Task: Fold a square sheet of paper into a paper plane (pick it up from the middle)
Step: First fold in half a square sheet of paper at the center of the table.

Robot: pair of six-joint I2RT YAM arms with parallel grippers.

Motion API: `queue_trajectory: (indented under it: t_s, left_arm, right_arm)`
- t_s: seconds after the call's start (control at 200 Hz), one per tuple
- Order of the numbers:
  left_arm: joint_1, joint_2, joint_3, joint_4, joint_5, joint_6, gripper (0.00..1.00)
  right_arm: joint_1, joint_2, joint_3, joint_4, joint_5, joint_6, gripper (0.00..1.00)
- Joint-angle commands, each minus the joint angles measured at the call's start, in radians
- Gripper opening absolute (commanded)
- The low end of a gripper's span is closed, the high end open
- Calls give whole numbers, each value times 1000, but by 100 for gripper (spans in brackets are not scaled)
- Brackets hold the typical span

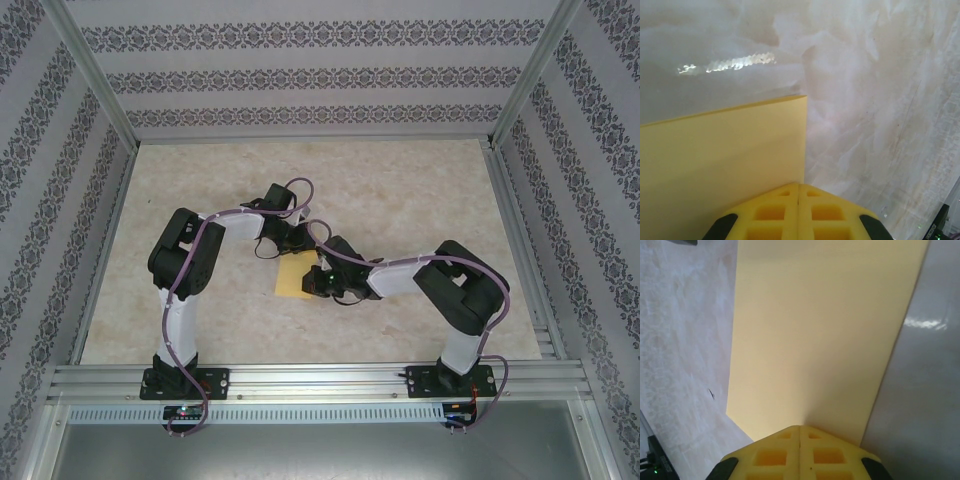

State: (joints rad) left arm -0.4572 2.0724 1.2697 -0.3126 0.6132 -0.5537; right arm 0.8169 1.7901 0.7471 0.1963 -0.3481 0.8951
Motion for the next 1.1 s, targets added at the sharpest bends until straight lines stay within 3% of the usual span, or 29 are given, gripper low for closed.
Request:
queue_trajectory:
  t_s: [0.0, 0.44, 0.749, 0.904, 1.094]
  left_arm:
    - [26, 49, -49, -65, -161, 6, 3]
    - [26, 22, -45, -67, -139, 9, 3]
    - [23, -78, 65, -21, -31, -20, 15]
    - [31, -172, 29, -7, -104, -89, 25]
    - [107, -305, -117, 4, -186, -173, 35]
  right_arm:
    - [39, -6, -78, -24, -35, 47, 0]
    - [5, -146, -57, -122, 11, -28, 1]
    - [-97, -283, 14, -297, 250, -55, 6]
    - [-118, -232, 121, -342, 257, -85, 10]
    - [-85, -40, 297, -341, 181, -91, 11]
